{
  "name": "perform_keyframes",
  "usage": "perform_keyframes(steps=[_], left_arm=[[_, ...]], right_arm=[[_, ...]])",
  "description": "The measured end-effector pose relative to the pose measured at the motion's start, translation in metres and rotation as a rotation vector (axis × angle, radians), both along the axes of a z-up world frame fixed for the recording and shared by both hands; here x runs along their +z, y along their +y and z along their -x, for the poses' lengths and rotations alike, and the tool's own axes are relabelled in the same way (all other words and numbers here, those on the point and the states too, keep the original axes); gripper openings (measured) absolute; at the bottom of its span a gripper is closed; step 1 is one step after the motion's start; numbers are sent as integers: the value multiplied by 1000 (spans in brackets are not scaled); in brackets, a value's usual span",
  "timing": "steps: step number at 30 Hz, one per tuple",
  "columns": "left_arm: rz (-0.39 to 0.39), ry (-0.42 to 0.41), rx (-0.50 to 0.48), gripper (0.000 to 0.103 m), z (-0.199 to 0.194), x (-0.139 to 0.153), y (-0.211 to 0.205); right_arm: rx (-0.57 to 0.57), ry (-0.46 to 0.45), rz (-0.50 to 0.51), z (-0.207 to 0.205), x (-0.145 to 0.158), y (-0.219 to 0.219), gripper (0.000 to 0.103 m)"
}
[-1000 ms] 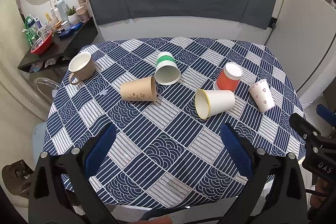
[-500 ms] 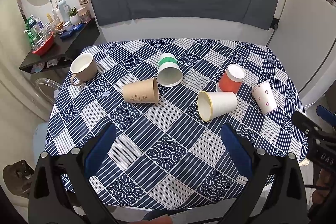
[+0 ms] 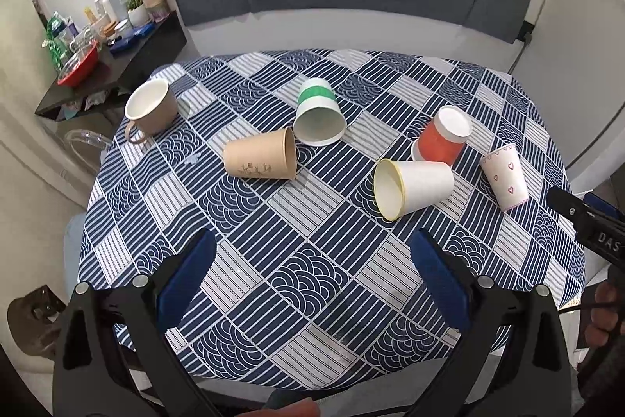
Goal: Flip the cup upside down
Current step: 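Move the right gripper to the white pink-heart cup and grasp it, then lift the pink-heart cup with the right gripper and rotate it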
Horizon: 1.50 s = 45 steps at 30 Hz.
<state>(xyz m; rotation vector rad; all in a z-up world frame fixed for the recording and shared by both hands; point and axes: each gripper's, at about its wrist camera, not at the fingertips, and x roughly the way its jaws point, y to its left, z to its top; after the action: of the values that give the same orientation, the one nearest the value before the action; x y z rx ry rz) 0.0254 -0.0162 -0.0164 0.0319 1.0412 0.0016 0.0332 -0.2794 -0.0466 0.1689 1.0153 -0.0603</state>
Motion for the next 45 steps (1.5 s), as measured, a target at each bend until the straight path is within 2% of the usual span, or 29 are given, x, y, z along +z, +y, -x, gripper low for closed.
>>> perform_keyframes(steps=[14,21,25,26,27,28,30,36,45], left_arm=[[-15,92,148,97,-17,-22,-12],[-47,107,197,97,-11,-27,-27],[-69,122,218,97,-6,-30,-31],[-72,125,223,97,-5,-31,-31],[-78,130,229,97,-5,-32,-31],[-81,134,232,97,-4,-32,-32],[-88,143,235,97,-2,-34,-33],[-110,147,210,97,1,-34,-36],[-123,155,112,97,6,-35,-40]], right_arm=[[40,132,20,-57,-68,-44,95],[89,165,-2,-72,-99,-56,94],[127,146,6,-73,-110,-57,93],[139,139,12,-73,-111,-56,84],[149,137,26,-72,-113,-54,69],[153,140,27,-75,-116,-54,68],[157,139,21,-74,-119,-54,56],[195,121,28,-60,-119,-46,55],[190,142,-17,-22,-124,-27,54]])
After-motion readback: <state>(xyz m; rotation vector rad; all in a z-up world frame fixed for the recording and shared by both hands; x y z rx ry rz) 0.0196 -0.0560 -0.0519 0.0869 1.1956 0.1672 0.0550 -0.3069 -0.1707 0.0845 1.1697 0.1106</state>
